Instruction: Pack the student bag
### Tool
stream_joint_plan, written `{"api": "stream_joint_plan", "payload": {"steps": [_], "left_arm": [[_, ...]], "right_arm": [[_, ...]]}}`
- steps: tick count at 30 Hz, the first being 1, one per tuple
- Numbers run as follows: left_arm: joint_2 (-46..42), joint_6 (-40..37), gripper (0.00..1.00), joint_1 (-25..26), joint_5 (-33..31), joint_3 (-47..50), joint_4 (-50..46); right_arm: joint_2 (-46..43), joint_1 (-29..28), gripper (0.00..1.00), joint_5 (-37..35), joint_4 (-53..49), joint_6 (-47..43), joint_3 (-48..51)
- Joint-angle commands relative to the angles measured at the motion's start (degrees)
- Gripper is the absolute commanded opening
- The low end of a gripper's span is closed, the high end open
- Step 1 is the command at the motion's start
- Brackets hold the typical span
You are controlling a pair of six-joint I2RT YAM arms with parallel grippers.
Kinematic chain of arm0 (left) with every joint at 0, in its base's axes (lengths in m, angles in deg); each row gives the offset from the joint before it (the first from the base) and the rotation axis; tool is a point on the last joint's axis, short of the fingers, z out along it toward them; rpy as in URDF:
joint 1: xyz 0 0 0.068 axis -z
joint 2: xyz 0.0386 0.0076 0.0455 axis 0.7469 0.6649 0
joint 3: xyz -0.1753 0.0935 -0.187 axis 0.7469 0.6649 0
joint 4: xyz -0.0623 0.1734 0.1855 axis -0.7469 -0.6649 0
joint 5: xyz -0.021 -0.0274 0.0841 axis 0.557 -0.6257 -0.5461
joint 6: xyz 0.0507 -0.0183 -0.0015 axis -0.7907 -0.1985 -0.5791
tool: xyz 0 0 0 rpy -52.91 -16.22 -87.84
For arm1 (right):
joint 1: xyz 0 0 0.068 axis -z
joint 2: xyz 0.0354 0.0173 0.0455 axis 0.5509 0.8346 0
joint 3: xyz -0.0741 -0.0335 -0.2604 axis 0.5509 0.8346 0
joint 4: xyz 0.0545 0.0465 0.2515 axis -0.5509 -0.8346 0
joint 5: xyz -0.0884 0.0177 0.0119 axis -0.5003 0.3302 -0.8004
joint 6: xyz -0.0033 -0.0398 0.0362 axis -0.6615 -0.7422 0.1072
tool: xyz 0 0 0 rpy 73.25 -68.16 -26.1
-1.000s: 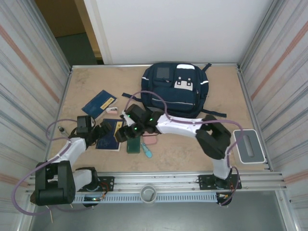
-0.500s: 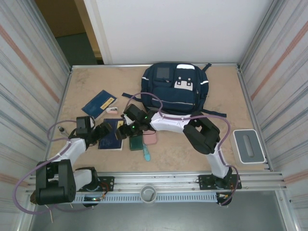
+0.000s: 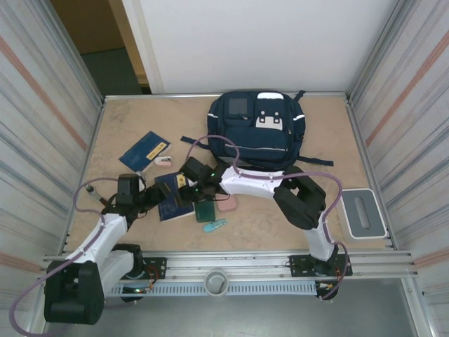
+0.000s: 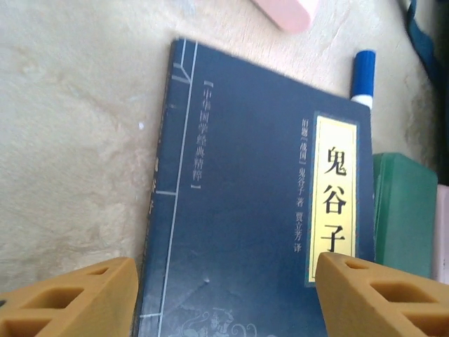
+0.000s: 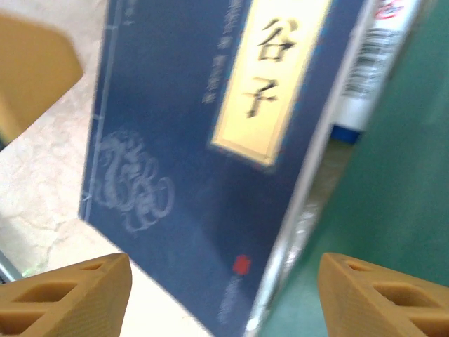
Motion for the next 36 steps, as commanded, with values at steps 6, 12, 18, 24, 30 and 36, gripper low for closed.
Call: {"api": "stream_joint_plan", "payload": {"steps": [6, 12, 18, 24, 30, 36], "left_arm": [[2.2, -2.0, 0.73, -3.7, -0.9, -0.9, -0.5], [4.1, -2.8, 0.76, -3.7, 2.2, -1.3, 0.1], [3.4, -3.0, 0.78, -3.0, 2.0, -1.4, -0.5], [4.0, -3.2, 0.78, -2.0, 0.9, -1.6, -0.9], [3.5, -3.4, 0.78, -1.8, -1.4, -2.5, -1.8], [2.7, -3.9, 0.76, -1.9, -3.2, -2.9, -2.7]], "right_arm": [[3.2, -1.1, 0.67, -2.9, -2.0, 0.8, -4.4], [3.6, 1.1, 0.67, -3.1, -3.3, 0.8, -2.5], [2.3, 3.8, 0.67, -7.6, -10.4, -2.1, -0.5], [-2.4, 5.6, 0.66, -7.0, -10.1, -4.4, 1.7], [-2.4, 1.0, 0.66, -6.2, -7.7, -2.7, -3.5], [2.1, -0.4, 0.61, -6.7, -8.3, 1.5, -7.5]]}}
